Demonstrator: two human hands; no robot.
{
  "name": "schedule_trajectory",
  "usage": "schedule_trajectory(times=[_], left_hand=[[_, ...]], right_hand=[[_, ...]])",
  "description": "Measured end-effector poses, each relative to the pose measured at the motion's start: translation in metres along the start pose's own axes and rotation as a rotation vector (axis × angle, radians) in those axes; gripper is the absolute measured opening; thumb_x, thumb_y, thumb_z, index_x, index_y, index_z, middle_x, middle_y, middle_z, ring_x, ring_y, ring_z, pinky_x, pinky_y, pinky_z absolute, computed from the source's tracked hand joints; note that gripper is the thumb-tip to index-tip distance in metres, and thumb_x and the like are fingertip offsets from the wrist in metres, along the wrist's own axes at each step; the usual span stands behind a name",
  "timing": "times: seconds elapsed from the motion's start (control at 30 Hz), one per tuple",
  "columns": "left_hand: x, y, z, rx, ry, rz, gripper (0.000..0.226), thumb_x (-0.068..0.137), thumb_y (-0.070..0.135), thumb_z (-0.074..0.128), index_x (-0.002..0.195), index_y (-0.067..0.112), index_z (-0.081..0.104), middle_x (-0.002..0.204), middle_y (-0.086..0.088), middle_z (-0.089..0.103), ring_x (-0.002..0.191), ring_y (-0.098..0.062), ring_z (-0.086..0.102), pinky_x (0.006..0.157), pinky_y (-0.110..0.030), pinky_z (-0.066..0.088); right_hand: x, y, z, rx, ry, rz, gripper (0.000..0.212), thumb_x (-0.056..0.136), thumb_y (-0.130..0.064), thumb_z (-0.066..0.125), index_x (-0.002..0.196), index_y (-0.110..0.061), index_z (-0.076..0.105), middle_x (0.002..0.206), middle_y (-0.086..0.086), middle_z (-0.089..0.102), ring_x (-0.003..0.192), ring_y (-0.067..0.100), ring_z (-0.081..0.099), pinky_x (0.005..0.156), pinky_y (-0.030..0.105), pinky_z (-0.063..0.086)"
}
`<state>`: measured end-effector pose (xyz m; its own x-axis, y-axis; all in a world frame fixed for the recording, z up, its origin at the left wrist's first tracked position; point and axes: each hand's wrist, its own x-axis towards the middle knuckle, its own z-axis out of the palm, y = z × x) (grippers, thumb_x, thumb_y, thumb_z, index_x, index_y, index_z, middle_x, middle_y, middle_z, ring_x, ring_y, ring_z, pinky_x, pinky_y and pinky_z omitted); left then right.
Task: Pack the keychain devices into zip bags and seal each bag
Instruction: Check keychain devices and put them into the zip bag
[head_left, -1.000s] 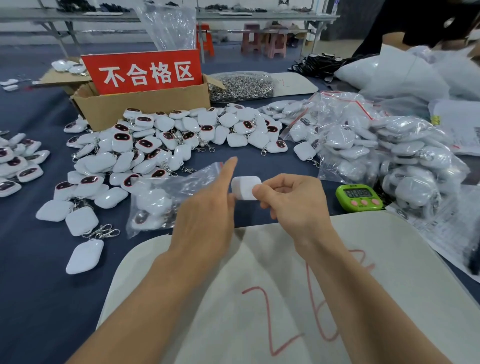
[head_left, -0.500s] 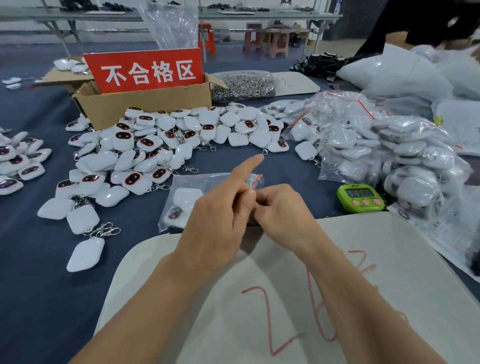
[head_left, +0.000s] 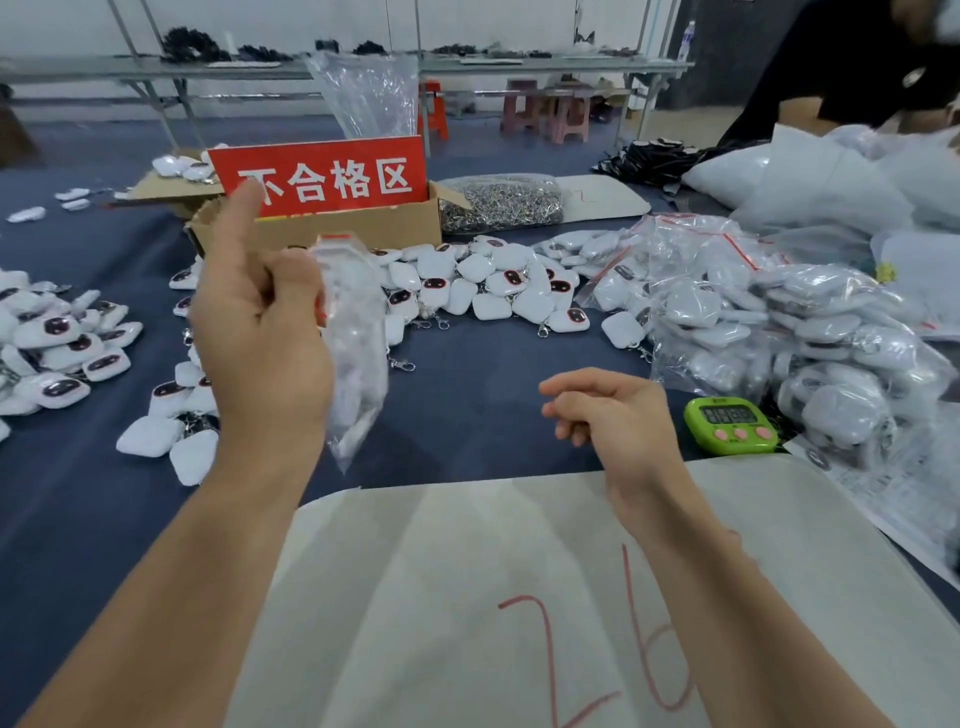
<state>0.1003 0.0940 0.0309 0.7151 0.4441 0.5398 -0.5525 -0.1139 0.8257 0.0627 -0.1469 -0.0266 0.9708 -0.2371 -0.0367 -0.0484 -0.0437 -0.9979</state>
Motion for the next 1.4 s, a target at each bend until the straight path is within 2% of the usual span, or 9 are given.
schedule_trajectory(times=[0.13,0.27,0.37,0.43,0.6,0.87,1.07,1.2,1.4], left_hand=[[0.011,0.006,-0.006,0.155,-0.046,0.124,0.055,0.098,0.024,0.052,0.152,0.028,0.048,0.076,0.020,0.059,0.073,0.003,0.053,0.078,-0.016,0.048],[-0.037,-0.015,0.021,0.458,-0.333,0.035,0.046,0.102,0.021,0.053,0.147,0.029,0.053,0.064,0.023,0.056,0.061,-0.004,0.056,0.061,-0.010,0.040],[-0.082,-0.032,0.040,0.621,-0.712,-0.070,0.050,0.102,0.022,0.055,0.150,0.034,0.046,0.078,0.017,0.063,0.074,-0.006,0.060,0.071,-0.023,0.047],[-0.097,-0.039,0.046,0.724,-0.861,-0.061,0.059,0.099,0.031,0.057,0.155,0.033,0.038,0.100,0.007,0.066,0.100,-0.017,0.062,0.090,-0.037,0.049],[-0.095,-0.044,0.047,0.657,-0.852,-0.105,0.063,0.095,0.045,0.056,0.154,0.032,0.038,0.081,0.014,0.059,0.087,-0.009,0.058,0.082,-0.035,0.047],[-0.092,-0.046,0.046,0.608,-0.797,-0.177,0.058,0.094,0.037,0.061,0.150,0.033,0.046,0.078,0.015,0.060,0.083,-0.007,0.057,0.083,-0.031,0.045],[-0.093,-0.050,0.046,0.609,-0.781,-0.168,0.052,0.093,0.037,0.062,0.145,0.035,0.052,0.081,0.016,0.061,0.084,-0.007,0.057,0.079,-0.030,0.042],[-0.093,-0.052,0.046,0.604,-0.786,-0.167,0.049,0.088,0.033,0.065,0.136,0.039,0.056,0.080,0.018,0.063,0.080,-0.002,0.057,0.074,-0.021,0.042],[-0.091,-0.054,0.046,0.599,-0.777,-0.185,0.052,0.088,0.028,0.068,0.139,0.036,0.058,0.075,0.020,0.062,0.075,0.003,0.057,0.073,-0.023,0.042]], right_hand=[[0.004,0.008,0.005,-0.037,0.083,0.001,0.023,0.073,-0.007,0.070,0.080,-0.026,0.082,0.074,-0.004,0.075,0.066,0.011,0.064,0.067,0.024,0.046],[0.011,0.014,0.015,-0.295,0.194,-0.082,0.037,0.083,-0.007,0.062,0.097,-0.037,0.077,0.100,-0.018,0.072,0.064,-0.002,0.064,0.060,0.012,0.045],[0.024,0.014,0.018,-0.436,0.173,-0.152,0.045,0.088,-0.005,0.058,0.123,-0.031,0.071,0.147,-0.010,0.055,0.120,0.005,0.058,0.093,0.011,0.036],[0.037,0.014,0.021,-0.564,0.135,-0.192,0.051,0.090,-0.003,0.057,0.138,-0.020,0.063,0.154,-0.001,0.048,0.141,0.019,0.043,0.101,0.011,0.024],[0.072,0.014,0.028,-0.745,0.020,-0.260,0.059,0.094,-0.009,0.059,0.151,-0.010,0.045,0.165,0.010,0.030,0.155,0.026,0.021,0.124,0.038,0.022],[0.118,0.018,0.035,-1.004,-0.011,-0.201,0.078,0.097,-0.045,0.054,0.162,-0.014,0.024,0.171,0.006,0.020,0.158,0.025,0.011,0.122,0.050,0.020],[0.116,0.018,0.038,-1.070,0.110,-0.228,0.066,0.096,-0.043,0.055,0.152,-0.011,0.039,0.155,0.011,0.043,0.145,0.032,0.033,0.118,0.047,0.026],[0.107,0.020,0.033,-1.030,0.168,-0.149,0.060,0.098,-0.042,0.053,0.146,-0.007,0.048,0.165,0.015,0.028,0.151,0.034,0.024,0.123,0.045,0.021],[0.081,0.021,0.028,-1.043,0.069,-0.239,0.047,0.102,-0.029,0.047,0.142,-0.005,0.049,0.152,0.009,0.046,0.146,0.028,0.032,0.116,0.045,0.032]])
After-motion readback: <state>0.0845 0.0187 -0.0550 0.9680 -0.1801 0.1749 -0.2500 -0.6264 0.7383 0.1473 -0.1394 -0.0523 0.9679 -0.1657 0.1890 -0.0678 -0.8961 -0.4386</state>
